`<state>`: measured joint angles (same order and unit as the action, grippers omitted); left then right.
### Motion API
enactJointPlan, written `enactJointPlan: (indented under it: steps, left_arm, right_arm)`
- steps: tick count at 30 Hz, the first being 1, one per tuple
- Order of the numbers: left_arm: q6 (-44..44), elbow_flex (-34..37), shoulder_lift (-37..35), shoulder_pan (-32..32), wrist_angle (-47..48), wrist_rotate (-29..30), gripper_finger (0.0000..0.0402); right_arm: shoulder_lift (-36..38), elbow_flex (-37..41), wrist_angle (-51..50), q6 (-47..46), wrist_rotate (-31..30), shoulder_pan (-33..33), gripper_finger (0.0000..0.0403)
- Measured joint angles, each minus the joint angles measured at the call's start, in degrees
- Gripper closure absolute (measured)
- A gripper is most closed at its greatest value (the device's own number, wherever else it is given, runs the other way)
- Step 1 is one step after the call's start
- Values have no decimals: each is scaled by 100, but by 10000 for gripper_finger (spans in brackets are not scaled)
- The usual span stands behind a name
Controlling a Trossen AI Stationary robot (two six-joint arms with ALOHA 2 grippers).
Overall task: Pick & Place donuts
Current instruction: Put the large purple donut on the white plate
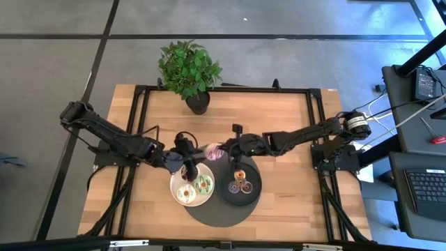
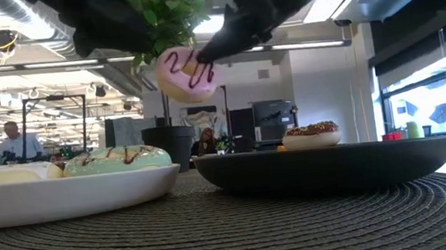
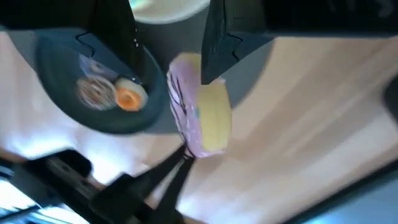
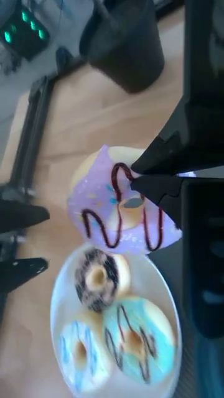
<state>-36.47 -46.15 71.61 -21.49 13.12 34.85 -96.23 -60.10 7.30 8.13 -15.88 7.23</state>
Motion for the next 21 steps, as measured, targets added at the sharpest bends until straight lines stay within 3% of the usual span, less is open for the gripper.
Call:
enactJointPlan:
  steps: [9, 21]
  left_arm:
    - [230, 0, 51, 342, -115, 272, 258]
    - [272, -2, 247, 596, -132, 89, 258]
  right_arm:
    - [0, 0, 213, -8, -97, 1, 398]
    - [0, 0, 344, 43, 28, -12, 398]
